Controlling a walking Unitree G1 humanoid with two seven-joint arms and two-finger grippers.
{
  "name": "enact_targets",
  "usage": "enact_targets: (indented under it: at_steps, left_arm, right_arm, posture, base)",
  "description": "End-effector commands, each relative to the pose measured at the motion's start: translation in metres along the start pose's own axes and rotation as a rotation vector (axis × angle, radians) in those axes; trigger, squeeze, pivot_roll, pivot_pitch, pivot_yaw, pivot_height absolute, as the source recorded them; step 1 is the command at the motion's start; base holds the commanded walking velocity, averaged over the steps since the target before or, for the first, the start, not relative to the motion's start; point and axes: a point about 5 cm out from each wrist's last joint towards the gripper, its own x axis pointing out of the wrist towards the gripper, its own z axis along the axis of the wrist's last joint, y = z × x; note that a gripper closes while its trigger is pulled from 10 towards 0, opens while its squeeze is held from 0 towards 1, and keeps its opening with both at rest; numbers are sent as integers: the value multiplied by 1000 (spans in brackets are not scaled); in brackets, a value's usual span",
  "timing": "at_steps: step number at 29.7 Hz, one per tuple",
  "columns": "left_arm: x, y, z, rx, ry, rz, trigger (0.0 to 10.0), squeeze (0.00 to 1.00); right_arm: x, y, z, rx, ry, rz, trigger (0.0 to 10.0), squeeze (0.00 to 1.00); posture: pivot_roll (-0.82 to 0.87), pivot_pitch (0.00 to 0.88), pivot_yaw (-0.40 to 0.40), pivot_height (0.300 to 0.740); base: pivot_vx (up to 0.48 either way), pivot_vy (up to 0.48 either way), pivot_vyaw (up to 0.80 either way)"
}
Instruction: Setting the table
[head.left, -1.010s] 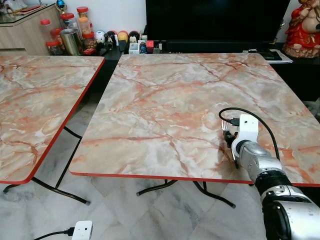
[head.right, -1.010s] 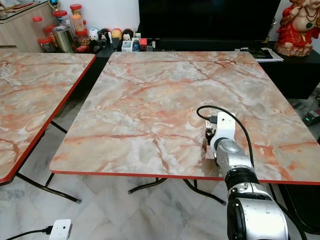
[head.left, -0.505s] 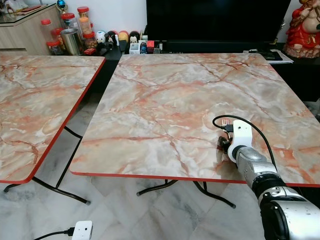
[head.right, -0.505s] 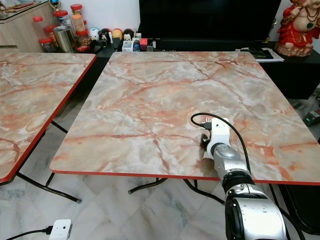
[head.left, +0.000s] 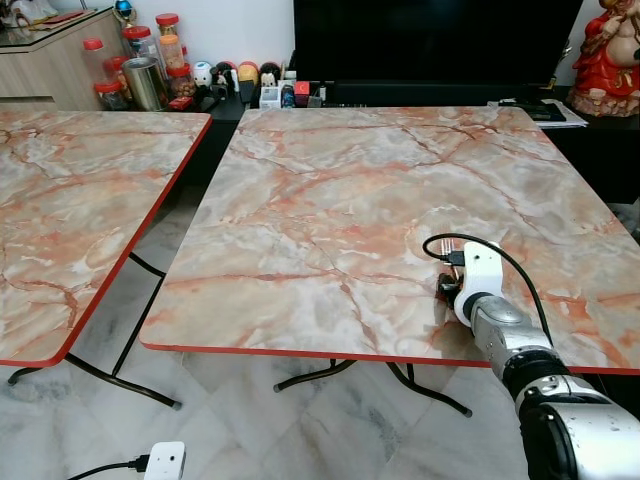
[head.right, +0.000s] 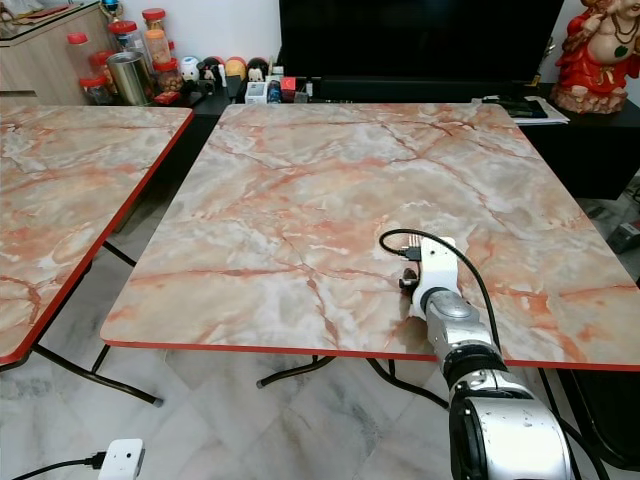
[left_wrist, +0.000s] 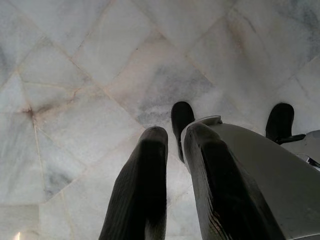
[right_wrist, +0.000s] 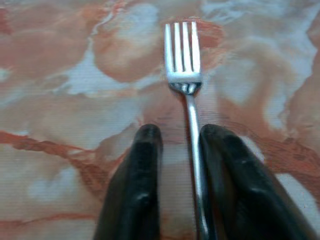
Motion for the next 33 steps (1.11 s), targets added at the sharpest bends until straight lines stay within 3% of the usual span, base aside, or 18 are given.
enact_targets:
  at_steps: [1, 22, 24, 25, 26, 27, 29, 33]
  left_arm:
    - [-1, 3, -5, 5, 20, -1, 10000, 0]
    - [-2, 5, -6, 13, 20, 9, 10000, 0]
    - [-2, 5, -5, 15, 13, 26, 10000, 0]
    - [-2, 6, -5, 11, 10, 33, 10000, 0]
    - [-2, 6, -5, 6, 4, 40, 10000, 0]
    - [-2, 6, -5, 6, 4, 40, 10000, 0]
    - [-2, 6, -4, 3, 0, 40, 10000, 0]
    - [-2, 6, -4, -8, 3, 41, 10000, 0]
  right_arm:
    - [-1, 2, -12, -7, 37, -1, 0, 0]
    - [-1, 11, -15, -7, 17, 25, 0, 0]
    - [-1, 11, -9, 4, -36, 7, 0, 0]
    - [-1, 11, -5, 0, -64, -2, 4039, 0]
    - [-2, 11, 3, -14, -129, -16, 10000, 0]
    - [-2, 11, 3, -14, -129, -16, 10000, 0]
    - [-6, 11, 23, -9, -272, -42, 10000, 0]
    - [-11, 10, 38, 24, -386, -79, 10000, 0]
  posture:
    - [-7, 0, 23, 740]
    - [-12, 0, 24, 740]
    - [-10, 0, 23, 740]
    - [-10, 0, 23, 740]
    - [-10, 0, 23, 740]
    - [-10, 0, 23, 740]
    - [-9, 0, 22, 740]
    - [-11, 0, 23, 740]
  base:
    - [0, 0, 0]
    - [0, 0, 0]
    - [0, 0, 0]
    - [0, 0, 0]
    - [0, 0, 0]
    - [0, 0, 0]
    - [0, 0, 0]
    - [0, 0, 0]
